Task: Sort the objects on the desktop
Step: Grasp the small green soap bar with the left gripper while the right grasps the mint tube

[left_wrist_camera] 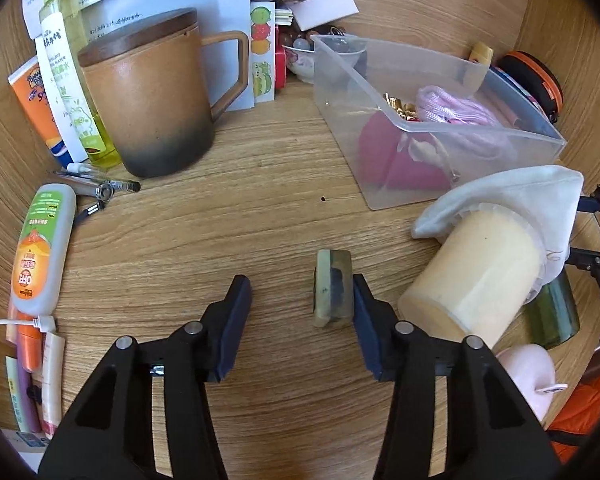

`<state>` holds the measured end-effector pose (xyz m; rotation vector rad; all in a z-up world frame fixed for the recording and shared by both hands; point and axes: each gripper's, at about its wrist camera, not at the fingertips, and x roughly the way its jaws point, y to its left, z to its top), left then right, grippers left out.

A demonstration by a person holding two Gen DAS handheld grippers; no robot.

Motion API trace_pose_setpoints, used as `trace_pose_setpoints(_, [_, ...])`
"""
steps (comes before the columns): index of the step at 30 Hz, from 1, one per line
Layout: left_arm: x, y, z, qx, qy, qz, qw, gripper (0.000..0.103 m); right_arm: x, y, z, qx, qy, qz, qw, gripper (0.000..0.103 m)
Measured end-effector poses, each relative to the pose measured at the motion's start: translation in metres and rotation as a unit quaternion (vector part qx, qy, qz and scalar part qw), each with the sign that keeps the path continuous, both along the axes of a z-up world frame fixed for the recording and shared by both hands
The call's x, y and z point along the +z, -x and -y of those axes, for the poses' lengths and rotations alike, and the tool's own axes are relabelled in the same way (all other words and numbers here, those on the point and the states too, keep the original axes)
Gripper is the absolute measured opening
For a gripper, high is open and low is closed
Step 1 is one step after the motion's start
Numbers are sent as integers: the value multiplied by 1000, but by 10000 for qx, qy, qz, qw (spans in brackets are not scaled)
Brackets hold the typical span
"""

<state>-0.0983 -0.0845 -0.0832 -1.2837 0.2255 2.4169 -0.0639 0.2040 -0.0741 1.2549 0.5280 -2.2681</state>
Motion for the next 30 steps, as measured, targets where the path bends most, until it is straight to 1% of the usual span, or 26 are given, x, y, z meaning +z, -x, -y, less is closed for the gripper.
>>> trace_pose_setpoints(3, [0,2,0,30,-81,-5,10000,48,-1,2,-1,7,1,30,10000,83])
trace_pose_setpoints(6, [-2,4,1,39,-229,31,9997,48,-7,8,-1,99,7,203,9997,83])
trace_pose_setpoints(9, [-1,4,1,64,-264,-14,9996,48,-8,12,-5,95,178,348,9992,84])
trace_pose_setpoints(11, [-1,4,0,37,-298,-20,9995,44,-8,14,-6,79,224,343,9991,84])
trace_pose_setpoints(13, [-1,5,-2,-25,-298,-30,9995,37,-8,15,-6,147,270,325,9990,83])
trace_pose_setpoints(15, [0,6,-5,-61,-250,-32,9997,32,-7,15,-5,222,297,298,9989,82])
trace_pose_setpoints(16, [0,6,-6,-57,-214,-48,9997,30,-7,15,-5,230,318,267,9989,81])
trace_pose_setpoints(18, [0,6,-7,-68,-132,-100,9998,28,-5,13,-5,261,371,227,9987,72])
trace_pose_setpoints(21, [-1,4,-10,-53,25,-204,9998,24,-4,10,-5,242,468,212,9984,71])
trace_pose_setpoints(23, [-1,2,-13,-77,69,-230,9997,16,-5,10,-6,210,479,182,9985,71])
trace_pose_setpoints(26, [-1,0,-16,-117,28,-212,9997,15,0,10,-13,177,603,126,9979,71])
trace_pose_setpoints(30, [0,-2,-15,-5,6,-210,9998,15,8,7,-22,104,775,1,9969,71])
